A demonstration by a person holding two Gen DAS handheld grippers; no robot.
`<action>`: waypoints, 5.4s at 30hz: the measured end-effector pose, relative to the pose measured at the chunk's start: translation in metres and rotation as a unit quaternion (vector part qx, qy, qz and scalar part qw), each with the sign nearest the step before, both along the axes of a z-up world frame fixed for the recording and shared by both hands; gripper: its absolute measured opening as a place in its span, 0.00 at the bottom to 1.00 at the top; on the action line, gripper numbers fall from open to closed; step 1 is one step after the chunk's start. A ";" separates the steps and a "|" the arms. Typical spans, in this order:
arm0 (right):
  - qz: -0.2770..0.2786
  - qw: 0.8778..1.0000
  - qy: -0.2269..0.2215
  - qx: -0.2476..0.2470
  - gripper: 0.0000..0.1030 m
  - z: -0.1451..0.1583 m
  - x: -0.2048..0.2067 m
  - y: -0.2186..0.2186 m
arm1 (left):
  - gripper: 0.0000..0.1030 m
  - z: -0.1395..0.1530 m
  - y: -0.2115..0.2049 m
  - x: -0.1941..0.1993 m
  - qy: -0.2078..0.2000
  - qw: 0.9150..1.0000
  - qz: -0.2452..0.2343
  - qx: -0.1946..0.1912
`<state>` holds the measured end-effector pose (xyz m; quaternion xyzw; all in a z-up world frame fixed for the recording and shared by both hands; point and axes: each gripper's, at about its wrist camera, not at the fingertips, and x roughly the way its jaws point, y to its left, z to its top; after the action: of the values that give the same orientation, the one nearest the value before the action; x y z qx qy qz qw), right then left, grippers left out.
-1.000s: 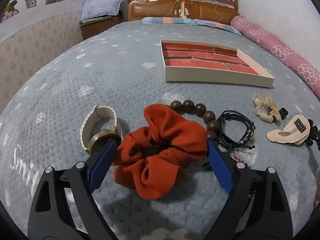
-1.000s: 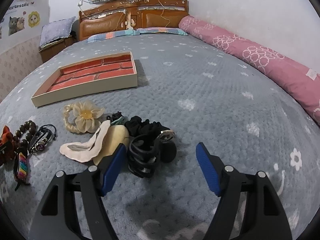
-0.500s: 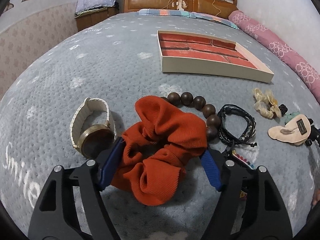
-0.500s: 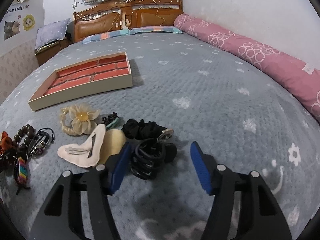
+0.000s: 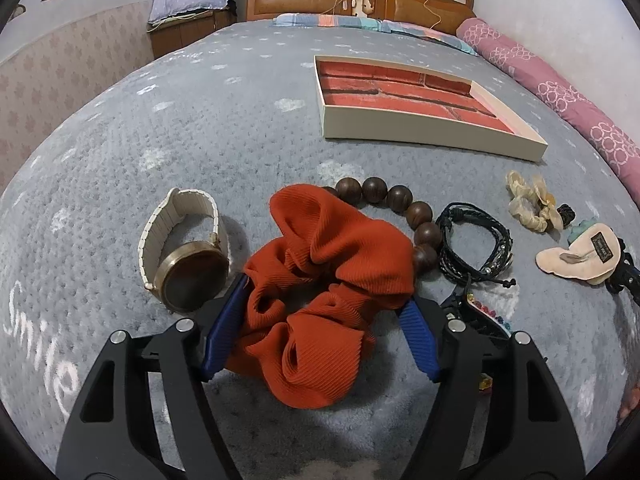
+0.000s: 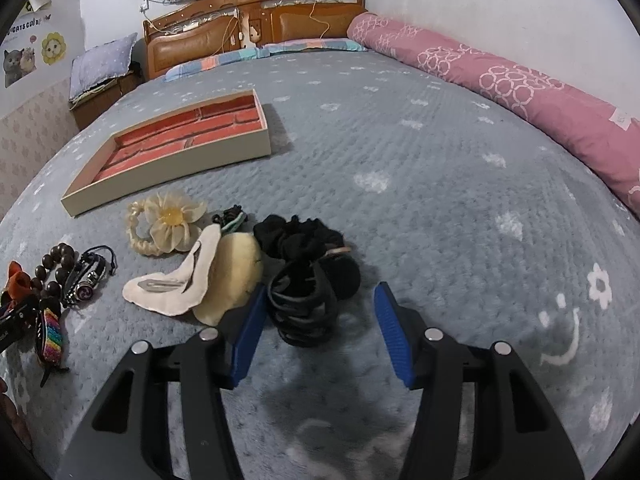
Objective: Organize jewelry
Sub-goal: 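Close left tool on the orange scrunchie while right tool grips the black claw clip, then carry both items over the brick-patterned tray and open both tools to drop them, then move left tool to the white-strap watch while right tool moves to the cream hair pad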
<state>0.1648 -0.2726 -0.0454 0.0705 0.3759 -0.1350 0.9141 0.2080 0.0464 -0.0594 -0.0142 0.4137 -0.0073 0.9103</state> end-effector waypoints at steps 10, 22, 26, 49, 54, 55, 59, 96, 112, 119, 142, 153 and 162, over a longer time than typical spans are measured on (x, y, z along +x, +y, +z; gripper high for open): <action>0.001 1.000 -0.004 -0.010 0.36 0.003 -0.006 0.001 | 0.39 0.004 0.009 -0.005 -0.004 1.000 -0.007 -0.028; 0.005 0.999 -0.045 0.008 0.36 0.023 -0.039 -0.028 | 0.26 0.012 0.018 -0.016 -0.018 0.999 -0.017 -0.046; 0.011 0.998 -0.063 0.005 0.36 0.031 -0.046 -0.028 | 0.24 0.019 0.020 -0.024 -0.028 0.998 -0.023 -0.047; 0.128 0.984 -0.126 0.018 0.36 0.091 0.048 0.006 | 0.24 0.108 0.015 0.060 -0.086 0.993 -0.046 -0.073; 0.158 0.979 -0.125 0.020 0.36 0.102 0.103 0.021 | 0.24 0.114 -0.001 0.100 -0.087 0.989 -0.071 -0.094; 0.164 0.979 -0.123 0.019 0.36 0.103 0.115 0.024 | 0.24 0.114 -0.007 0.112 -0.086 0.990 -0.074 -0.088; 0.180 0.977 -0.112 0.023 0.36 0.100 0.169 0.035 | 0.24 0.108 -0.027 0.157 -0.080 0.992 -0.077 -0.066; 0.189 0.980 0.056 0.009 0.59 0.019 0.393 0.056 | 0.77 0.025 -0.078 0.363 0.043 0.998 -0.038 0.024; 0.187 0.980 -0.064 -0.020 0.74 0.107 0.245 0.046 | 0.95 0.109 -0.022 0.201 -0.079 0.996 -0.043 0.028; 0.168 0.983 -0.080 -0.007 0.74 0.112 0.166 0.042 | 0.95 0.123 -0.003 0.117 -0.110 0.992 -0.041 0.048; 0.108 0.992 -0.058 0.002 0.74 0.029 0.029 0.036 | 0.95 0.046 0.076 -0.001 -0.069 0.997 0.016 0.032; 0.096 0.994 -0.060 0.000 0.74 0.014 0.018 0.044 | 0.95 0.025 0.078 0.000 -0.062 0.997 0.015 0.040; 0.084 0.995 -0.057 -0.003 0.73 0.012 0.017 0.041 | 0.78 0.020 0.071 0.010 -0.052 0.998 -0.011 0.041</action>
<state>0.1815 -0.2319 -0.0329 0.0432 0.3278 -0.0552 0.9422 0.2179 0.1170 -0.0396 0.0279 0.3657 -0.0017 0.9303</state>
